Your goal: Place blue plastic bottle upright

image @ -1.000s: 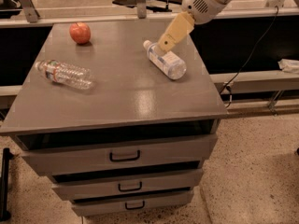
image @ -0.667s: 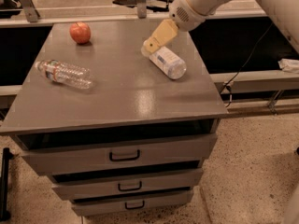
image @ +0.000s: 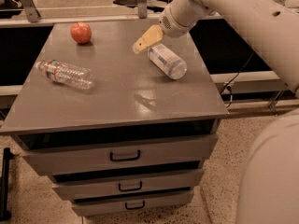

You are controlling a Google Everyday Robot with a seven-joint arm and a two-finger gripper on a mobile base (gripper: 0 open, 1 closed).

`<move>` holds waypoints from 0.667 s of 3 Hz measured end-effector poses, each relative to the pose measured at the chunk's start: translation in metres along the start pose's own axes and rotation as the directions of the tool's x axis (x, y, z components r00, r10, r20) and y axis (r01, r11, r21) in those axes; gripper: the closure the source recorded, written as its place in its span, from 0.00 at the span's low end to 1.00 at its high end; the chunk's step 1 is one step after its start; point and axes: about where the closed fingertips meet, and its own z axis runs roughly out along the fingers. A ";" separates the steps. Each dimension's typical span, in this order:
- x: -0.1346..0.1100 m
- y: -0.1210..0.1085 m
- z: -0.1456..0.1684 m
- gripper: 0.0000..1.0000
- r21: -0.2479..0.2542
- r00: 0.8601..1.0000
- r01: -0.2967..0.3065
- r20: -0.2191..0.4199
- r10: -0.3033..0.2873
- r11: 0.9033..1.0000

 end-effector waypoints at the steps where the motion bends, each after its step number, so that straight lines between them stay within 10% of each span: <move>1: -0.006 -0.015 0.025 0.00 0.023 0.998 -0.058 -0.028 0.058 0.998; 2: -0.006 -0.020 0.045 0.00 0.023 0.993 -0.078 -0.087 0.080 0.997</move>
Offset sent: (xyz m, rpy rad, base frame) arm 0.0533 0.0045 -0.0415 -0.0622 0.1597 -0.0923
